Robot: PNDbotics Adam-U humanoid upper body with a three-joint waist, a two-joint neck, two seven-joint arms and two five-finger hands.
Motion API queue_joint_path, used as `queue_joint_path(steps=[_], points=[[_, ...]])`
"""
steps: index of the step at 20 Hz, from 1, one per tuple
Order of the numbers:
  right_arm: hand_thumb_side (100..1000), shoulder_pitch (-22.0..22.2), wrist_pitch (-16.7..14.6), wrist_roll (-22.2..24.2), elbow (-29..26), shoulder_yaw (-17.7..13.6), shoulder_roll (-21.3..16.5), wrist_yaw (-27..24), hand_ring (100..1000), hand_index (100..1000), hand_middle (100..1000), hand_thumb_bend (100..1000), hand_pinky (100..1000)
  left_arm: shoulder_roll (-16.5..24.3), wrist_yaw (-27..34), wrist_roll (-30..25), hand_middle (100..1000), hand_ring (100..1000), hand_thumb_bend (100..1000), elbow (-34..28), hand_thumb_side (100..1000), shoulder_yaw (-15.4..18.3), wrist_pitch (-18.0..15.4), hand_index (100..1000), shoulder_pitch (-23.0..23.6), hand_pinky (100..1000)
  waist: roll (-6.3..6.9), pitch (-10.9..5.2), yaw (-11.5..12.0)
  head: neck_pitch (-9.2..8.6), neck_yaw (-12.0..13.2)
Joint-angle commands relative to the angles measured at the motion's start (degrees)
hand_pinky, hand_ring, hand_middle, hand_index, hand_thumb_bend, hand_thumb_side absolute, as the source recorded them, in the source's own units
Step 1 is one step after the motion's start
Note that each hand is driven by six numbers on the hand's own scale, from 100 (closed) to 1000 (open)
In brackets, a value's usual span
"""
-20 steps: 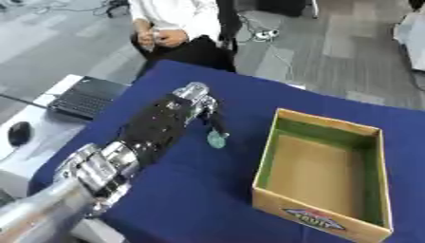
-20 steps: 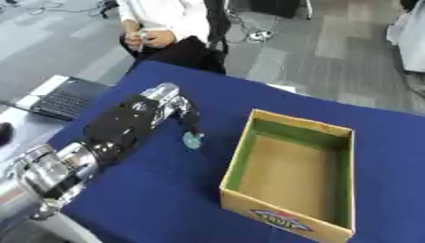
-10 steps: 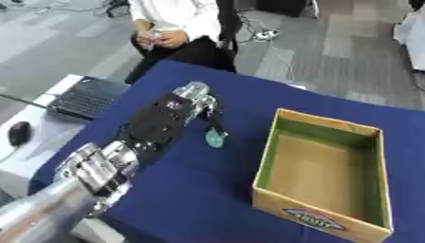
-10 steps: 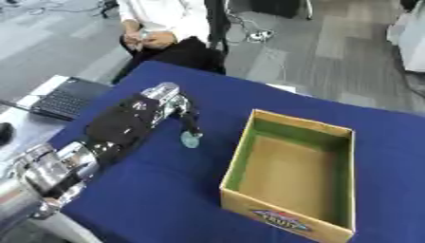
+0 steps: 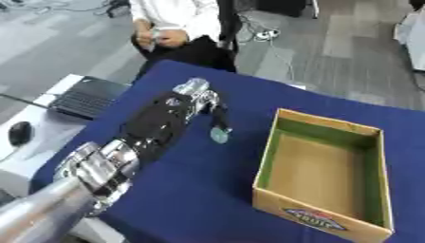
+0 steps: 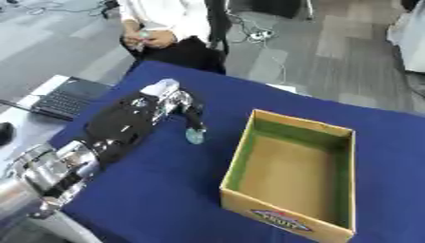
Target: Pick up objects on the table and place them in the box.
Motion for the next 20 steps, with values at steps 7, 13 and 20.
queue_joint_path(steps=[7,13,20], points=[[1000,0.2,-11.8,-11.8,-0.9,-0.3,-1.1,0.0,295,512,330,281,230,2.1,9.8,0.0,100,100,100,-5.6,645,-0.6,4.1,315,-4.1,100,0.19,-0.96,-0.1,-0.90,-0.3],[1000,-0.2,-12.1,-12.0,-0.9,-0.5,-1.7,-0.7,297,512,332,274,233,-0.1,15.4,3.1,100,100,100,-10.2,633,-2.4,4.4,316,-6.6,100,0.36,-1.06,-0.7,-2.67,-0.5],[1000,-1.1,-13.1,-12.1,-0.9,-1.1,-2.9,-2.7,300,513,336,252,240,-4.4,15.0,8.6,100,100,100,-12.1,657,-5.5,-1.1,333,-8.8,100,0.57,-1.12,-2.0,-4.04,0.5]])
